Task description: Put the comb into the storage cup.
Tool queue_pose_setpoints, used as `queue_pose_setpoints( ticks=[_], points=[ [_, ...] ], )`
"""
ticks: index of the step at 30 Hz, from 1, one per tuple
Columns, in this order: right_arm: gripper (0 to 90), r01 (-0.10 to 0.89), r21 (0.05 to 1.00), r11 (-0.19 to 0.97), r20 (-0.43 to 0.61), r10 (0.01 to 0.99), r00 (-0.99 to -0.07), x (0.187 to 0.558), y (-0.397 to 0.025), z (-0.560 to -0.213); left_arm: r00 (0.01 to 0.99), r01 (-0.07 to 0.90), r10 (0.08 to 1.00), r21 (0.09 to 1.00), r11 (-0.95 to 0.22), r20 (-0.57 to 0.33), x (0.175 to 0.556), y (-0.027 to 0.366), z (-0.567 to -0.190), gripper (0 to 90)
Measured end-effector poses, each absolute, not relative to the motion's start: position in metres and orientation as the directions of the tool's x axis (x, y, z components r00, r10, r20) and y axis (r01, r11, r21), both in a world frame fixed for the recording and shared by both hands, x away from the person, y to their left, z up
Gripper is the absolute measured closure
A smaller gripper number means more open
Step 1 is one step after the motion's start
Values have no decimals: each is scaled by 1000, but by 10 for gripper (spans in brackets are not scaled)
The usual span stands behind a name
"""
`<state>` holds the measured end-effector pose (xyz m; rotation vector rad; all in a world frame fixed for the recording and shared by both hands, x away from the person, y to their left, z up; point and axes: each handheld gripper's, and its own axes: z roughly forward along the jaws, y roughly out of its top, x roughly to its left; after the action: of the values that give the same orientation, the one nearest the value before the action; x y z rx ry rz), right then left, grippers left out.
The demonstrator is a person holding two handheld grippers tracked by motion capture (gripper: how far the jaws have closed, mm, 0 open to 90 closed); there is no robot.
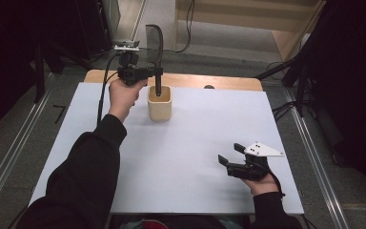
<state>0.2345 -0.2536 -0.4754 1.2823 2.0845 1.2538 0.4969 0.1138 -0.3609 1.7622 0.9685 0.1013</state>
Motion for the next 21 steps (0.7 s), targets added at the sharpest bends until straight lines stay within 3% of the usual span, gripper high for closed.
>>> queue_pose_setpoints(
  ticks=[21],
  points=[
    [205,506,842,185,120,851,-511,235,-253,-476,644,558,675,825,-93,-360,500,119,-377,725]
  ],
)
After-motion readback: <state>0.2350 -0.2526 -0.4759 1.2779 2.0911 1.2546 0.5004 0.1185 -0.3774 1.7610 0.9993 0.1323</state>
